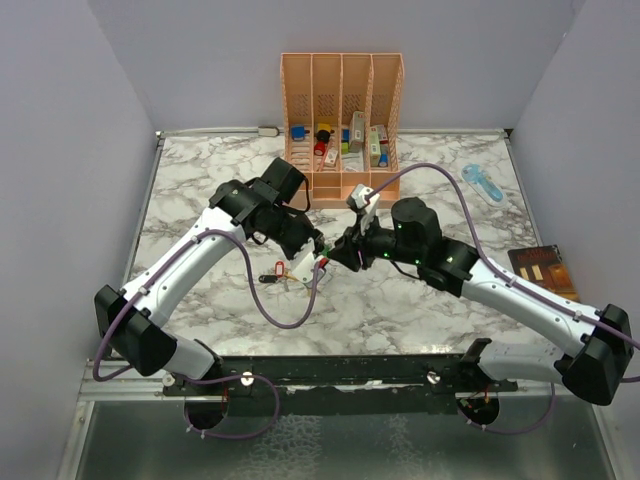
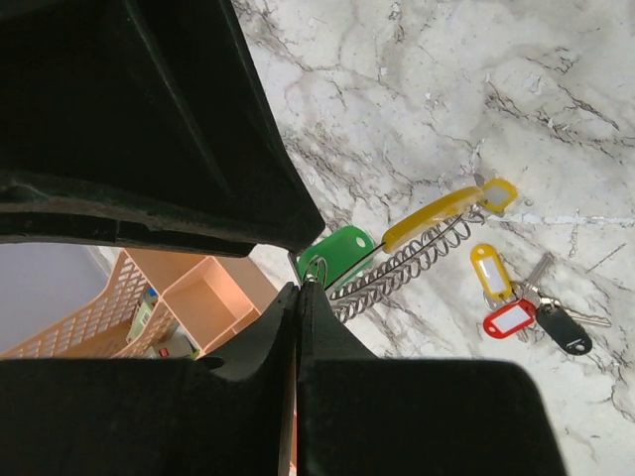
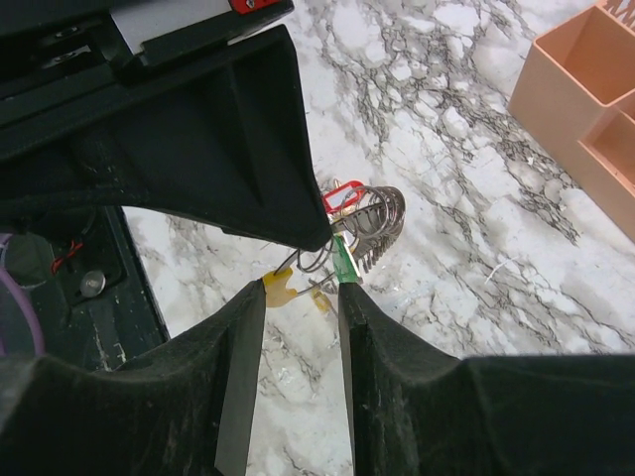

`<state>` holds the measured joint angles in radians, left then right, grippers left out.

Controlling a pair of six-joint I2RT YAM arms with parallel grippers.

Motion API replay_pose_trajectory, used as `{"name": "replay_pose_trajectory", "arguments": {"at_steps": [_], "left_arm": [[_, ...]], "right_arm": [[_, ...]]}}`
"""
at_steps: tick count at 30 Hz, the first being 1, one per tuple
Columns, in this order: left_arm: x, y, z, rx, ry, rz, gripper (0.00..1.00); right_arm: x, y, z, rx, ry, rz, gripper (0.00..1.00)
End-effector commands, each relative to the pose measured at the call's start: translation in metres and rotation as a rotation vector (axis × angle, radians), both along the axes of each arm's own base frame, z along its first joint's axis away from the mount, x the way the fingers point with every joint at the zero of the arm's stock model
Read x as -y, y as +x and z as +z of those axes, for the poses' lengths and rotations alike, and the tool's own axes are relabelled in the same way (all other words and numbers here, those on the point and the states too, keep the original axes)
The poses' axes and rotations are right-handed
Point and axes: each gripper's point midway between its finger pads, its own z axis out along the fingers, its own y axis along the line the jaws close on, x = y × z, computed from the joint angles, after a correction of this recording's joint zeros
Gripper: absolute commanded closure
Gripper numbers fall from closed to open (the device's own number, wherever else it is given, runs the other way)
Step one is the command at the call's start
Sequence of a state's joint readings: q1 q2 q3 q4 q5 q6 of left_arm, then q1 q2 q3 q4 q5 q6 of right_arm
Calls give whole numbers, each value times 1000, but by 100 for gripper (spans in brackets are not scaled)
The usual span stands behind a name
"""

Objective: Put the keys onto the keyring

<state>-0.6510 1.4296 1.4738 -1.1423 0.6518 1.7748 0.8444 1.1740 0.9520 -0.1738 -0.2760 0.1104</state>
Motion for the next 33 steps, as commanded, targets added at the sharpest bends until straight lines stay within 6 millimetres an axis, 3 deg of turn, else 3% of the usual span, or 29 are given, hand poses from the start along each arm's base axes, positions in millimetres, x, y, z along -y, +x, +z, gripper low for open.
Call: {"name": "replay_pose_trajectory", "arguments": {"at_steps": [1,23,33], "left_arm": [[8,9,10,55,-13,4,100],[15,5,21,21,-47,19,100],[16,-1,23,4,-56,13,100]], "right_arm": [[-13,-1,15,14,53,36,65],[-18,6,10,28,41,37,73],[-17,6,12,32,46,26,94]]}}
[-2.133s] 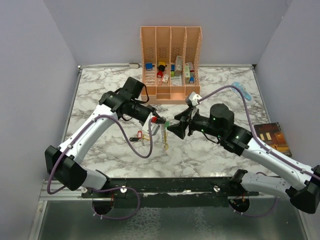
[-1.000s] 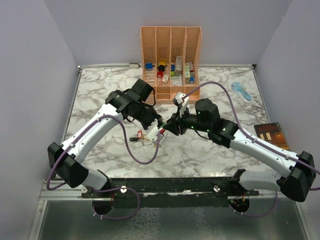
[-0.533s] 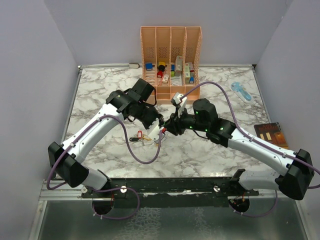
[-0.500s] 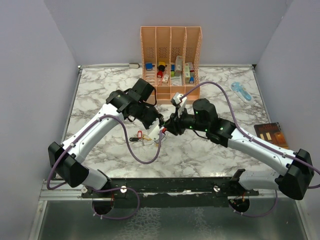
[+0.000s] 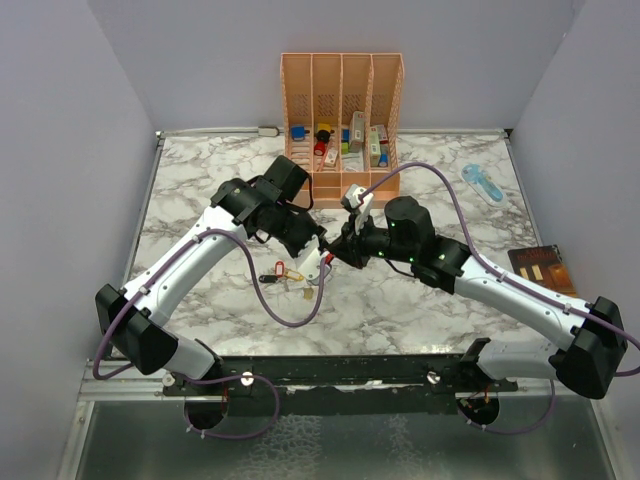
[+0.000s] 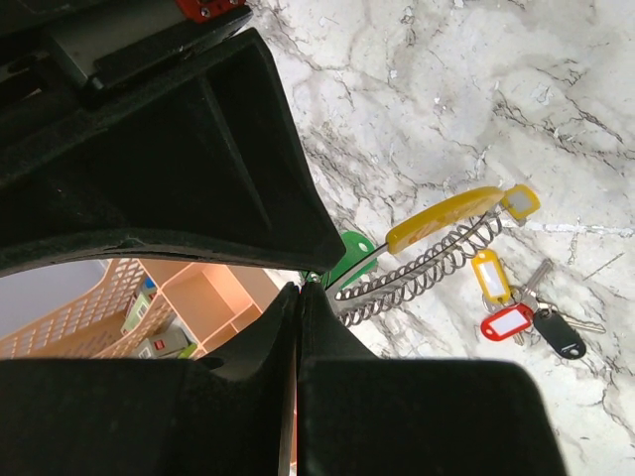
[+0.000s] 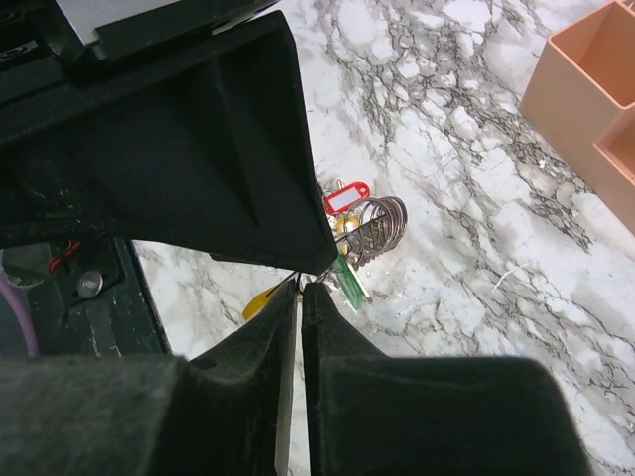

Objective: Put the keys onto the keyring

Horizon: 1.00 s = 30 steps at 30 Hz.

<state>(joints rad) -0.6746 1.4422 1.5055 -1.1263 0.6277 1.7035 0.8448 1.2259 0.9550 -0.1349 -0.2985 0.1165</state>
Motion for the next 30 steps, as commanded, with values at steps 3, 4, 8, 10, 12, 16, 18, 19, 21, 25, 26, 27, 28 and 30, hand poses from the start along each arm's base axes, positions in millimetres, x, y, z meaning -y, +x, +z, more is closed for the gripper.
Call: {"name": "replay_pose_trajectory", "arguments": {"at_steps": [3,4,8,10,12,16,18,19,21,25,26,27,28,30], "left_arm": [[10,-4,20,6,-64,-22,100],[11,-4,20,4,-66,-20,100],[12,-4,23,-12,-72,-8,100],[16,-5,27,-53,-86,19,100],[17,-5,30,-63,-93,23,100],[15,-6,29,-67,-85,24,100],[15,-8,29,-76,-84,20,100],[15,-9,29,-80,-83,18,100],[15,-11,29,-86,-82,15,100],[14,-11,28,-84,-79,16,100],[14,-11,28,-83,-78,17,100],[14,-10,28,-81,-80,18,100],[14,-10,29,-77,-82,19,100],[15,-9,30,-75,-85,19,100]], "right_arm": [[-6,4,23,56,49,0,95],[-5,4,24,58,50,-1,95],[-6,4,26,68,53,4,89],[-6,4,27,74,58,7,85],[-7,4,28,81,60,10,84],[-9,6,28,88,62,14,84],[-9,7,29,95,65,11,85],[-9,7,29,100,66,12,85],[-9,6,30,105,68,16,87],[-8,4,27,101,61,23,92],[-8,4,26,98,59,24,94],[-7,4,25,95,58,23,95],[-7,3,24,94,57,23,97],[-6,3,24,93,57,23,98]]}}
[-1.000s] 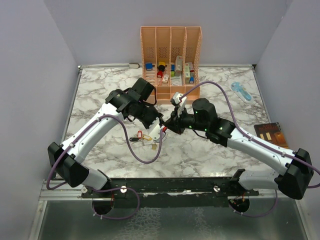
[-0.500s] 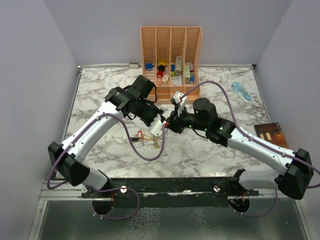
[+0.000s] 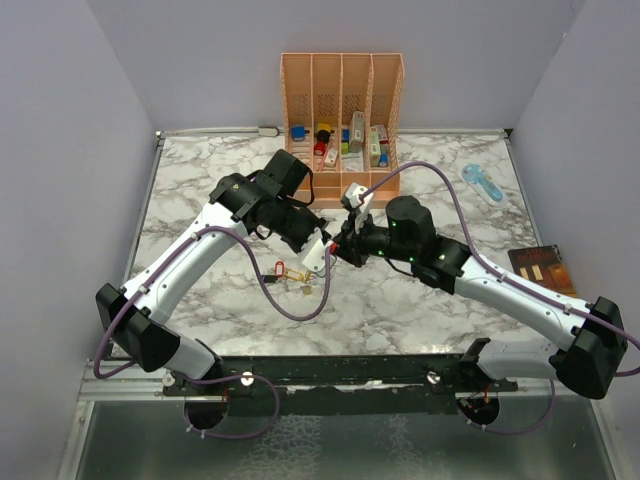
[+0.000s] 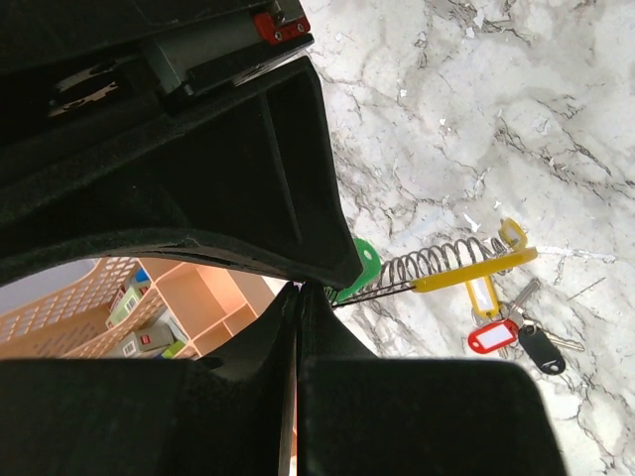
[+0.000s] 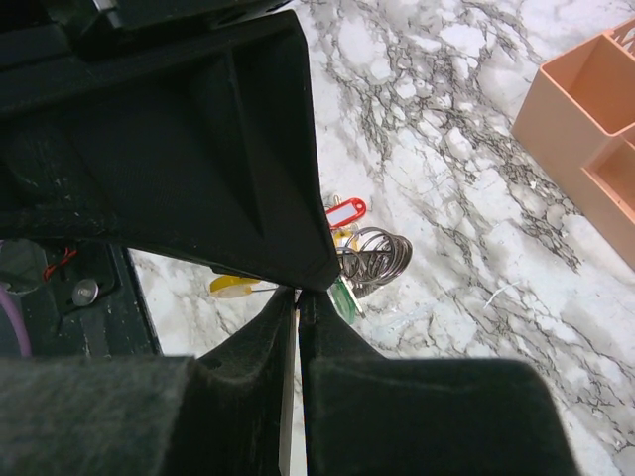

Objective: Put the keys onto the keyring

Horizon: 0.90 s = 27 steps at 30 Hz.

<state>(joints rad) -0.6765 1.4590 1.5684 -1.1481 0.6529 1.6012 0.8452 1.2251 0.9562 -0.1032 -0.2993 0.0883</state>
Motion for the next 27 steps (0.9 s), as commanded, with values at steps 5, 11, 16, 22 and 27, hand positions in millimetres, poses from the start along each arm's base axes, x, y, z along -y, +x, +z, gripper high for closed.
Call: {"name": "replay_pose_trajectory", "arguments": {"at_steps": [5,11,16,22,27], "left_arm": [[15,-4,24,-12,-94,-3,100],[21,12,36,9,-135,84,84],[28,25,52,26,-199,150,74],[33,27,65,11,-242,167,73],[31,28,75,12,-264,175,73]], "right_arm": [[-2,-2,16,54,37,15,98],[11,0,21,93,48,-42,98],[23,3,28,127,58,-95,98],[31,6,36,173,71,-127,98],[38,8,42,213,88,-155,98]]}}
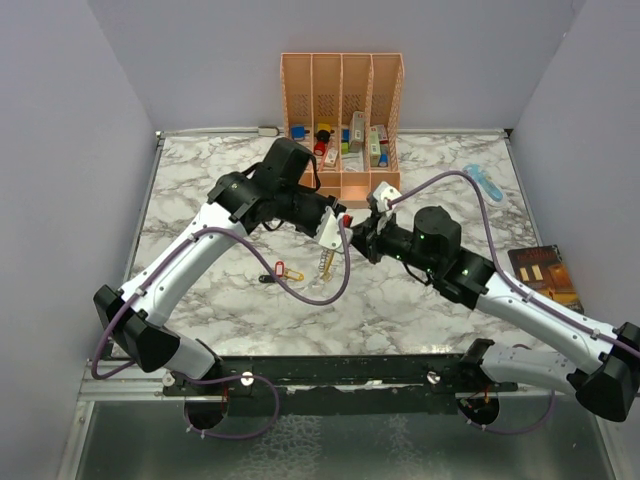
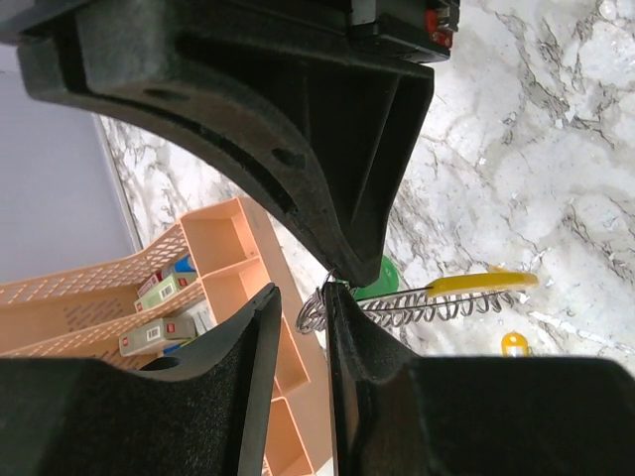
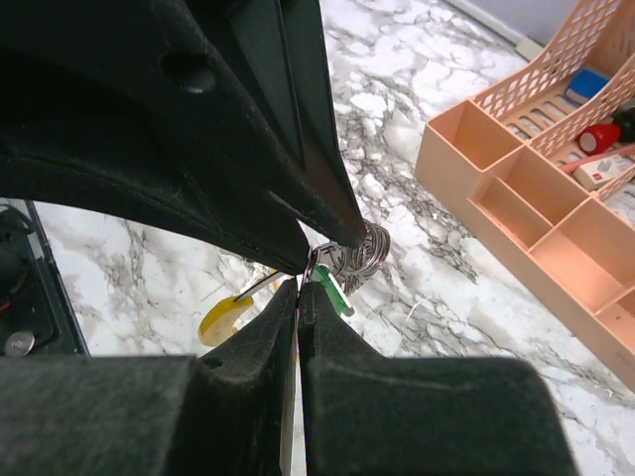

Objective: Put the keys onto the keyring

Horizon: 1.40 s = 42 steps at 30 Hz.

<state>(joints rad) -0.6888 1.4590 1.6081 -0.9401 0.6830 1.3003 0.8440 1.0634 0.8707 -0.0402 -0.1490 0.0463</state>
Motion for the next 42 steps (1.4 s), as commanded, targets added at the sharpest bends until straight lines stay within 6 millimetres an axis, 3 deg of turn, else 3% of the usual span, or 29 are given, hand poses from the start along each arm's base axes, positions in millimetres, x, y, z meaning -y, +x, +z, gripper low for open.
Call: {"name": "replay_pose_trajectory", "arguments": {"at_steps": [1,9,14,20,24,37,42], "left_arm": [[3,11,38,77,-94,26,73],[-1,22,52,95,-128,67,72],[-11,24,37,112,-87,44,72],[-26,-14,13,19,-41,-131,73],[-28,-21,-5,-5,-21,-168,73],[-14,-28,0,-40,-99,-218,70],[-13,-40,-1,-93,-110,-244,69]], "right_arm": [[7,0,12,67,29,-26,98],[12,3,11,80,9,-47,98],[8,-10,11,77,15,25,98],[11,-26,18,97,13,93,98],[11,-31,25,103,28,108,98],[0,-32,25,94,63,146,98],[-1,-27,27,97,97,119,98]]}}
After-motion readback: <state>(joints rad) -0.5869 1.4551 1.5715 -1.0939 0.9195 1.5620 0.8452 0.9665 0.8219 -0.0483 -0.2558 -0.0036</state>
